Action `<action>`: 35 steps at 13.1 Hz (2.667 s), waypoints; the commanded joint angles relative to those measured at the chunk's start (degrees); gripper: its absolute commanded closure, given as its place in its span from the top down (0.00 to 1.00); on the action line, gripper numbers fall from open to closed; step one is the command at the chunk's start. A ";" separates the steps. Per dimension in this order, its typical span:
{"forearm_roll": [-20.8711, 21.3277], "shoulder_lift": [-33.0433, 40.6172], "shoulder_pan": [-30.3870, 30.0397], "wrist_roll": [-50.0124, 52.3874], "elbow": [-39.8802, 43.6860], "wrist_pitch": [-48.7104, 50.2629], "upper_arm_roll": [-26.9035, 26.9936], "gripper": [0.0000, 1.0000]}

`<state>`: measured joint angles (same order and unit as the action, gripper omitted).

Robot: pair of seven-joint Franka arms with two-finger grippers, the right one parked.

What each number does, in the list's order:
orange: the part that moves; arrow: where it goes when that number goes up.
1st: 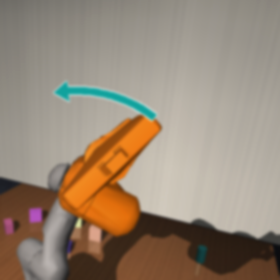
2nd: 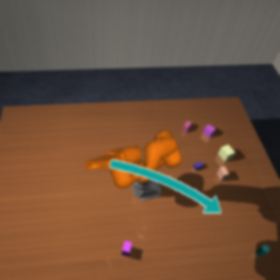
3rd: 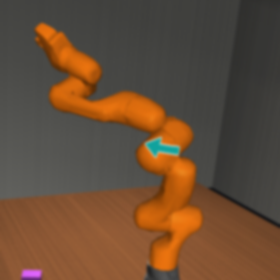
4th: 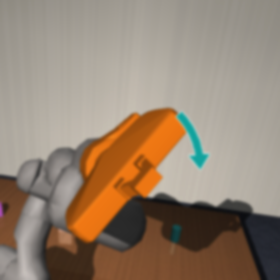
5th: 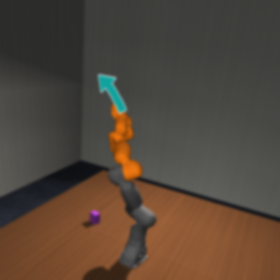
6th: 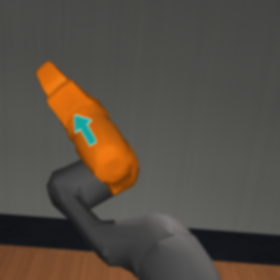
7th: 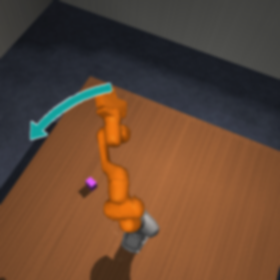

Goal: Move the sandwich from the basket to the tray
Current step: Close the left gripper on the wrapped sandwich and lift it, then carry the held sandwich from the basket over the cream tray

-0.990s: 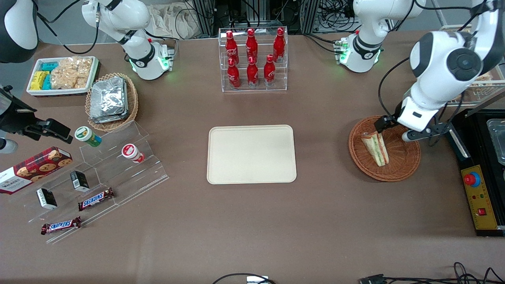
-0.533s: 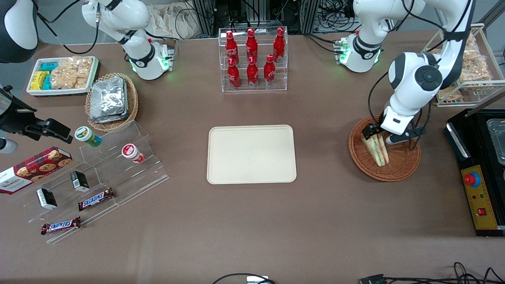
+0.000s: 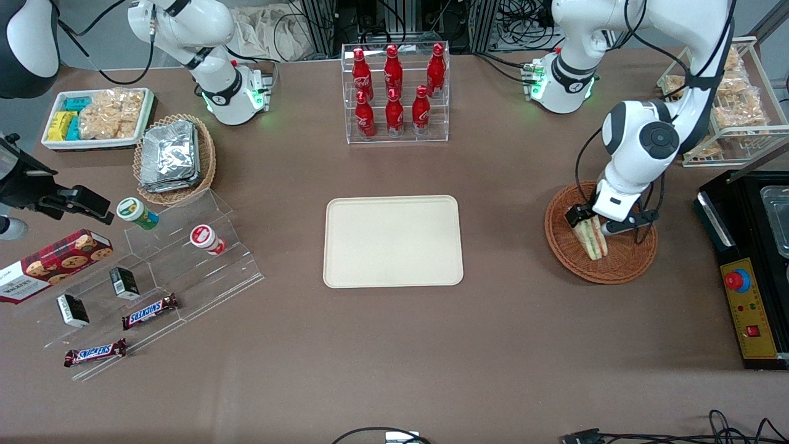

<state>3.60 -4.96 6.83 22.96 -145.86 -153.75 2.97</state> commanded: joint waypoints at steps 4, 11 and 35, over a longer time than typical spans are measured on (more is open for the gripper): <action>1.59 -2.07 0.11 0.51 -0.04 -3.31 0.46 0.19; 1.94 11.62 0.20 -6.94 8.10 23.25 0.72 0.17; 3.68 -13.84 1.34 16.86 65.75 66.33 -39.80 0.21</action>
<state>4.99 -18.33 8.43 38.95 -75.05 -82.87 -36.06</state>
